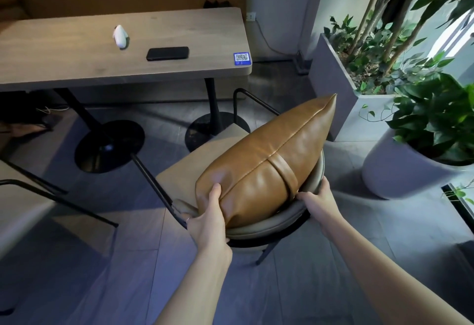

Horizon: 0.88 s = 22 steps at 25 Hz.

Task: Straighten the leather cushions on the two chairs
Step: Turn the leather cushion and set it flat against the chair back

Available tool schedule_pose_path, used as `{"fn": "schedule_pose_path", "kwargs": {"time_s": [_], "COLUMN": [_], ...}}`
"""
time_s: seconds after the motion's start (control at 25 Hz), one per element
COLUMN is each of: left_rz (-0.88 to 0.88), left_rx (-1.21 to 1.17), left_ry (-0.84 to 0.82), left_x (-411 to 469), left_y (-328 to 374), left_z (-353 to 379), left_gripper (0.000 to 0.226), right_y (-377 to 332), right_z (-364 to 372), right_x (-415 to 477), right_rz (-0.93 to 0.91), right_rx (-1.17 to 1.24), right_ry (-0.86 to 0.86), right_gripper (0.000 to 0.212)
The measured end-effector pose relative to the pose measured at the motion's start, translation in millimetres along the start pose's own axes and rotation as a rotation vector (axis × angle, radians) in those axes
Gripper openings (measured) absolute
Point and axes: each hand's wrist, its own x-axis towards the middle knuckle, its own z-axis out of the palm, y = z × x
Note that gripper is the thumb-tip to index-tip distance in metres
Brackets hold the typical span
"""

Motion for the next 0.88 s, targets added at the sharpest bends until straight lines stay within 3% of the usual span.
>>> {"fn": "schedule_pose_path", "kwargs": {"time_s": [0.24, 0.6, 0.88], "left_rz": [0.017, 0.009, 0.032], "left_rx": [0.000, 0.093, 0.182], "left_ry": [-0.037, -0.141, -0.184], "left_x": [19.2, 62.2, 112.8], "left_y": [31.6, 92.3, 147.6], "left_z": [-2.6, -21.8, -38.3], "left_gripper": [0.115, 0.109, 0.102], "right_y": [5.8, -31.0, -29.5], "right_z": [25.2, 77.6, 140.5], "right_x": [6.0, -32.0, -24.6], "right_rz": [-0.028, -0.014, 0.052], "right_rx": [0.050, 0.096, 0.168], "right_ry": [-0.009, 0.016, 0.013], "right_gripper": [0.106, 0.096, 0.121]}}
